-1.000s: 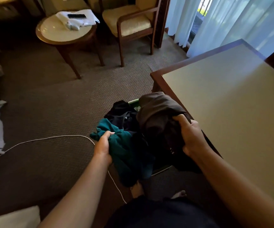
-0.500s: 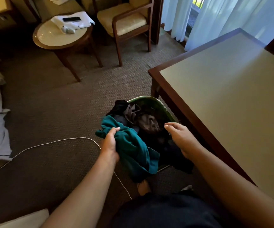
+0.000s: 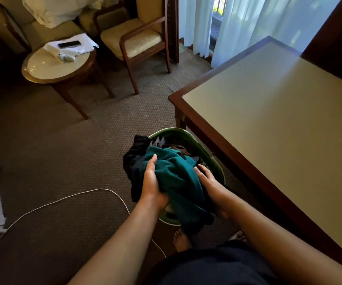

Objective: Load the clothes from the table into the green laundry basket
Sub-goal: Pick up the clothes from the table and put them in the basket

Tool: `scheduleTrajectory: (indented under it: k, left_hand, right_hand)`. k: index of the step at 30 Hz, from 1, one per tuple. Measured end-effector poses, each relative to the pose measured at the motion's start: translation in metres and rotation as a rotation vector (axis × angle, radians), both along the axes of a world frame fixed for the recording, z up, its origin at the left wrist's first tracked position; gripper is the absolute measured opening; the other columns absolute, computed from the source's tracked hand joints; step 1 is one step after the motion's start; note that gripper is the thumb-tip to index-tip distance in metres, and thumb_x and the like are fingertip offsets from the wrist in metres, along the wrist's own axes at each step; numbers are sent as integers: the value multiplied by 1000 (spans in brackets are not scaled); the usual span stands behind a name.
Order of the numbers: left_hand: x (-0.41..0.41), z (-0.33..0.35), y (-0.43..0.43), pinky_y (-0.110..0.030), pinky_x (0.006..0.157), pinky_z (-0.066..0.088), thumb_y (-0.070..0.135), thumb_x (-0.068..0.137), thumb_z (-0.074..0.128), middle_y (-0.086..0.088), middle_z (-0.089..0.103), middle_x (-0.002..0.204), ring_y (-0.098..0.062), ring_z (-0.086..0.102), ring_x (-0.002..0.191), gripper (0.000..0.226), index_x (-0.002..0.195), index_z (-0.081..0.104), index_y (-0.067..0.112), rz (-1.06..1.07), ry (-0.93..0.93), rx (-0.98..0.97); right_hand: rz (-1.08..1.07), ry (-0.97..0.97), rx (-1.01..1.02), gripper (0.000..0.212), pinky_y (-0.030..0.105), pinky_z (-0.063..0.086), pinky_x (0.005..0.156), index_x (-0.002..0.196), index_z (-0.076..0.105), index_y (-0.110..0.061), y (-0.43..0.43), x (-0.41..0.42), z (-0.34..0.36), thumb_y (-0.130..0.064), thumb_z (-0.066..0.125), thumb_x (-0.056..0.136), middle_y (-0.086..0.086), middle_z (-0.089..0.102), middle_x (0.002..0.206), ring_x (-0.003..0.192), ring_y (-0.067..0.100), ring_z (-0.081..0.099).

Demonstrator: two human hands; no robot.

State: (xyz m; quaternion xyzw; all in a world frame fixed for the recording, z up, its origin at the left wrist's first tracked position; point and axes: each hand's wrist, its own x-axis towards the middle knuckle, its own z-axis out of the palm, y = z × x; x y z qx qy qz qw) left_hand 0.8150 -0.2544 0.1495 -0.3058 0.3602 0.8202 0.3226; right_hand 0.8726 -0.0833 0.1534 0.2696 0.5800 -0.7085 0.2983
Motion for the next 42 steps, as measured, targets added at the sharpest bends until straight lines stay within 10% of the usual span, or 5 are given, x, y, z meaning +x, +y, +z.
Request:
scheduleTrajectory:
  k: [11,21,27,31,42]
  left_hand:
    - [-18,42,18,-55,113,45,44,95,64,-23,66,137,-40,64,127,57,137,66,7,-258,139,46]
    - [-21,53,17,-53,105,51,43,98,62,-21,70,132,-38,68,121,50,134,67,9,-128,234,36]
    - [-34,14,0,-50,104,54,30,86,84,-13,64,142,-29,67,124,67,145,55,17,3,397,-485]
    - [-31,-14,-18,-35,107,37,25,98,69,-9,33,167,-26,41,149,82,164,22,17,-15,359,-586]
    - [-23,-45,-33,-42,117,41,14,103,59,-12,44,160,-24,48,143,58,158,40,19,-40,248,-648]
  right_hand:
    - [-188,266,-208,45,50,56,97,130,57,-31,7,-4,39,-22,74,89,2,74,119,111,27,71]
    - [-183,410,37,32,39,58,95,110,63,-55,7,-12,49,-44,78,84,-20,72,114,111,9,69]
    - [185,364,591,74,31,27,117,161,17,-27,4,-25,38,-53,50,100,-5,28,164,149,15,29]
    - [278,315,637,72,33,27,118,161,12,-30,-1,-23,24,-51,47,102,-3,23,167,151,17,27]
    - [576,333,719,64,26,37,108,160,20,-31,-21,-52,-5,-40,49,104,-3,28,165,146,17,37]
